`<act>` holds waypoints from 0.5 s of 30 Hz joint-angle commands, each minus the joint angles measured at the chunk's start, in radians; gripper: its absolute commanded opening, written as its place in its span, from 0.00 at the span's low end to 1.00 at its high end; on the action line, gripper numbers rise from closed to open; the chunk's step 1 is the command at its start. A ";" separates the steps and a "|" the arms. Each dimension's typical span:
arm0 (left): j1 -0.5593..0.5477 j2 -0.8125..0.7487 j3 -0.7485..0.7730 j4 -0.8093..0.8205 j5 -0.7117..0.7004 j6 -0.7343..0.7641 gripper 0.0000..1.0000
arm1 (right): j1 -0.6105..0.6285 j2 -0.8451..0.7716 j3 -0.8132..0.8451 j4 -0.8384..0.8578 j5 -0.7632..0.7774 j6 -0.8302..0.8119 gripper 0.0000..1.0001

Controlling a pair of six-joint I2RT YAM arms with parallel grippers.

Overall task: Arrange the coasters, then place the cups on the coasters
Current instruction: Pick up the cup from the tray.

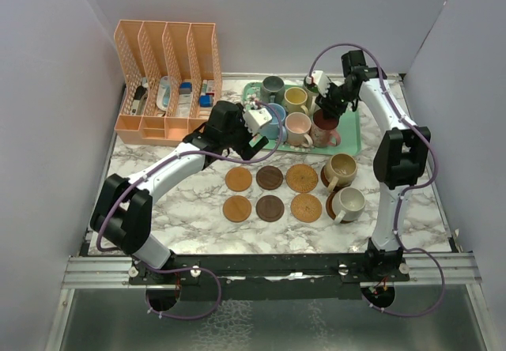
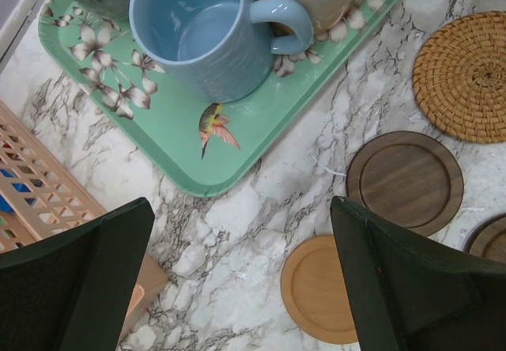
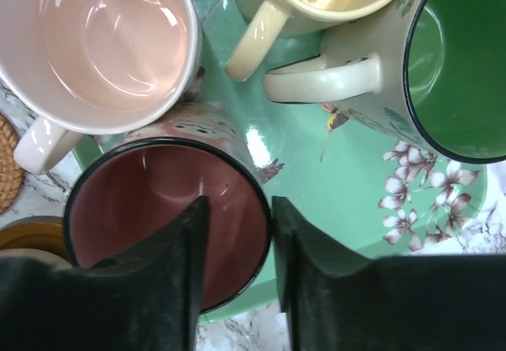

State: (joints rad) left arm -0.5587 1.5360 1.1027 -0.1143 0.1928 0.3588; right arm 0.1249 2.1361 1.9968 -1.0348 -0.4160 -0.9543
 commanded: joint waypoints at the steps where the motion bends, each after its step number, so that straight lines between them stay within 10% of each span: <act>1: -0.004 0.013 0.022 -0.009 0.023 0.011 0.99 | 0.004 0.007 0.022 -0.028 0.026 0.031 0.32; 15: -0.003 0.019 0.026 -0.016 0.027 0.018 0.99 | -0.008 -0.068 -0.083 0.055 0.275 0.279 0.11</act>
State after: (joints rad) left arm -0.5587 1.5467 1.1030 -0.1261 0.1936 0.3630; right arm 0.1257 2.1181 1.9419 -0.9829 -0.2607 -0.7986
